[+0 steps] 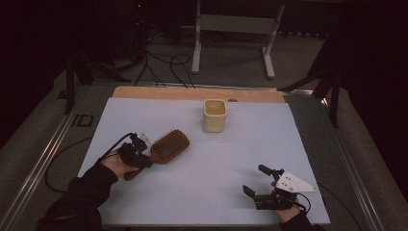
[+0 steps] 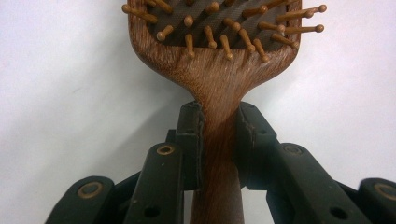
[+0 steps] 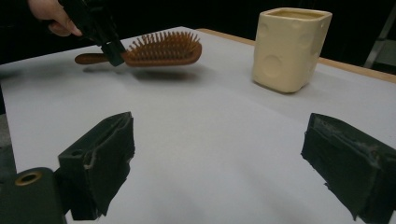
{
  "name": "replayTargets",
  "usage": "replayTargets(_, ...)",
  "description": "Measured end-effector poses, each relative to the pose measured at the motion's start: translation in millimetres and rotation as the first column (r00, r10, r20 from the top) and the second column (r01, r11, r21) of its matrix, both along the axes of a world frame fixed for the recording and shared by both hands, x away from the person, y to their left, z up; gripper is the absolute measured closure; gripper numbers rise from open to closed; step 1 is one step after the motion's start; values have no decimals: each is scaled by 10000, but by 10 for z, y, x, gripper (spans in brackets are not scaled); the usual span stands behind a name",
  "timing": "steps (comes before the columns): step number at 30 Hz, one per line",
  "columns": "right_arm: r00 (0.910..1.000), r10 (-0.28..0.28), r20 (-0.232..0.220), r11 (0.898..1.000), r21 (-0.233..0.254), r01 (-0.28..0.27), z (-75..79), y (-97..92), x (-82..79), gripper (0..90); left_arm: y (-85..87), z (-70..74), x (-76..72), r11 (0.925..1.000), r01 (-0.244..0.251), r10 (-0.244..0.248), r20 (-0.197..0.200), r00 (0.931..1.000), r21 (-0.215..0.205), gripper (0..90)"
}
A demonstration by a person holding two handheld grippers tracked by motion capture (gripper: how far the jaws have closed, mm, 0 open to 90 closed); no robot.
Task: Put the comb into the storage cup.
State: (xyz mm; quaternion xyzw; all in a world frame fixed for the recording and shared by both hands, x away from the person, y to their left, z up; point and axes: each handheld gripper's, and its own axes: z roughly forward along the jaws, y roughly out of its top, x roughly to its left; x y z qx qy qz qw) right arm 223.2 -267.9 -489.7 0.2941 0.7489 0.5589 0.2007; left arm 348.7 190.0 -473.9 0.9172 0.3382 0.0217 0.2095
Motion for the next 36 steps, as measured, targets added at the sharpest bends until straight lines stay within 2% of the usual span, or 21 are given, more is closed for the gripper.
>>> replayTargets(1, 10000, -7, 9, 10000, -19, 7, 1, 1, 0, 90, 0, 0, 0, 10000, 0, 0, 0, 10000, 0, 742)
replayTargets(2, 10000, -14, 4, 10000, -8, 14, 2, 2, -2, 90, -19, 21, -20, 9997, 23, -21, 92, 10000, -253, 742)
replayTargets(7, 10000, 5, -4, 10000, -8, -5, -1, -2, 1, 90, -46, 49, -61, 9968, 43, -12, 385, 9993, -801, 742)
replayTargets(15, 10000, 5, -2, 10000, -10, -5, -2, 0, 1, 90, -75, 72, -123, 9926, -18, 121, 839, 9964, -1212, 741)
replayTargets(20, 10000, -13, -69, 10000, 22, 13, -7, 3, 2, 90, -105, 103, -169, 9858, -26, 218, 1121, 9935, -1681, 741)
replayTargets(24, 9999, -41, -114, 9999, 120, 42, -9, -5, 8, 90, -140, 107, -198, 9828, 21, 230, 1336, 9908, -1849, 741)
replayTargets(26, 9999, -39, -108, 10000, 67, 40, -10, -3, 8, 90, -178, 110, -224, 9796, 45, 288, 1623, 9863, -2009, 741)
replayTargets(30, 9999, -40, -104, 10000, 52, 41, -15, 1, 11, 90, -227, 122, -258, 9698, 39, 407, 1779, 9832, -2437, 741)
replayTargets(31, 9999, -40, -104, 10000, 52, 41, -15, 1, 11, 90, -227, 122, -258, 9698, 39, 407, 1779, 9832, -2437, 741)
replayTargets(32, 9999, -57, -152, 9999, 96, 59, -18, 0, 13, 90, -262, 119, -281, 9657, 68, 446, 1917, 9804, -2596, 741)
replayTargets(36, 9998, -83, -159, 9999, 64, 84, -19, 2, 13, 90, -315, 112, -315, 9617, 130, 466, 2100, 9766, -2737, 741)
